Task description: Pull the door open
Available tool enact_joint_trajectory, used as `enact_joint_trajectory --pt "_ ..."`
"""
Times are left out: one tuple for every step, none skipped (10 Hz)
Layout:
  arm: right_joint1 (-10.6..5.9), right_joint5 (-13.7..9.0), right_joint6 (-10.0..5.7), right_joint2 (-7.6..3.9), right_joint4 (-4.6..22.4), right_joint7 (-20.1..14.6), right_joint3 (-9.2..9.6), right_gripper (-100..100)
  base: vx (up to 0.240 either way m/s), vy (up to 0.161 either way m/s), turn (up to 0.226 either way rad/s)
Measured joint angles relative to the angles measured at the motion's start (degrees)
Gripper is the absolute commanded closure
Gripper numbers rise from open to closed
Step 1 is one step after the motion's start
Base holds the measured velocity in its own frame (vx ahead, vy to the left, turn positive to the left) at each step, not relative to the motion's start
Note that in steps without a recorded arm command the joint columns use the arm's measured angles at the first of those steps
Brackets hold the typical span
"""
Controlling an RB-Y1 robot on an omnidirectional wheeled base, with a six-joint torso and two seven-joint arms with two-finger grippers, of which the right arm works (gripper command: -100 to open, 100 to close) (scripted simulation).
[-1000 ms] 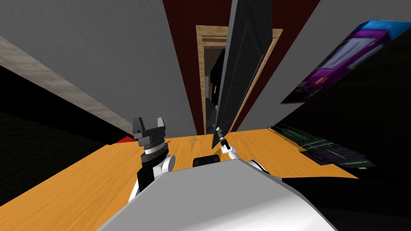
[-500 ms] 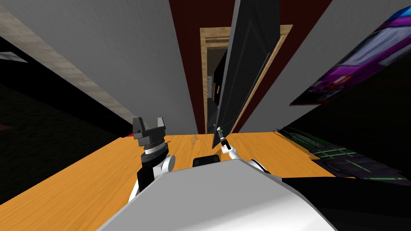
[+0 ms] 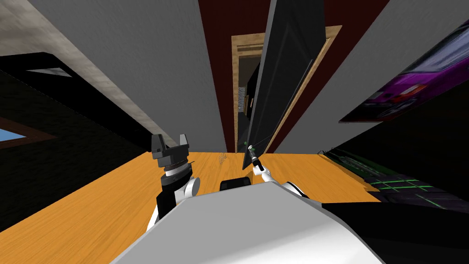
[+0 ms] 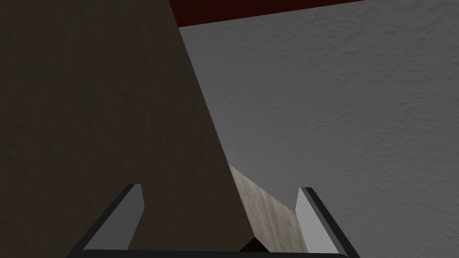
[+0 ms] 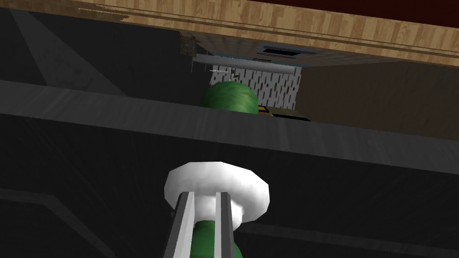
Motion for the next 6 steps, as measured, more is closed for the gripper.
enact_joint_trajectory --pt "0.27 -0.3 0.14 0.03 -0.6 -1.1 0.16 -100 -0.053 -0.038 0.113" --pt "0.34 -0.8 0.00 -0.04 -0.8 -2.4 0.46 -100 -0.061 -0.062 0.149" --pt "0.16 -1.2 -0.42 -0.12 -0.5 -3.9 0.76 -100 -0.057 -0.061 0.108" --pt "0.44 -1.7 -0.40 -0.20 -0.8 -5.1 0.98 -100 -0.045 -0.069 0.090" --pt "0.68 -2.3 -0.34 -0.41 -1.2 -6.5 1.14 -100 -0.051 -0.069 0.116" --pt "0.81 -2.9 -0.59 -0.63 -1.2 -8.1 1.42 -100 -0.050 -0.075 0.111"
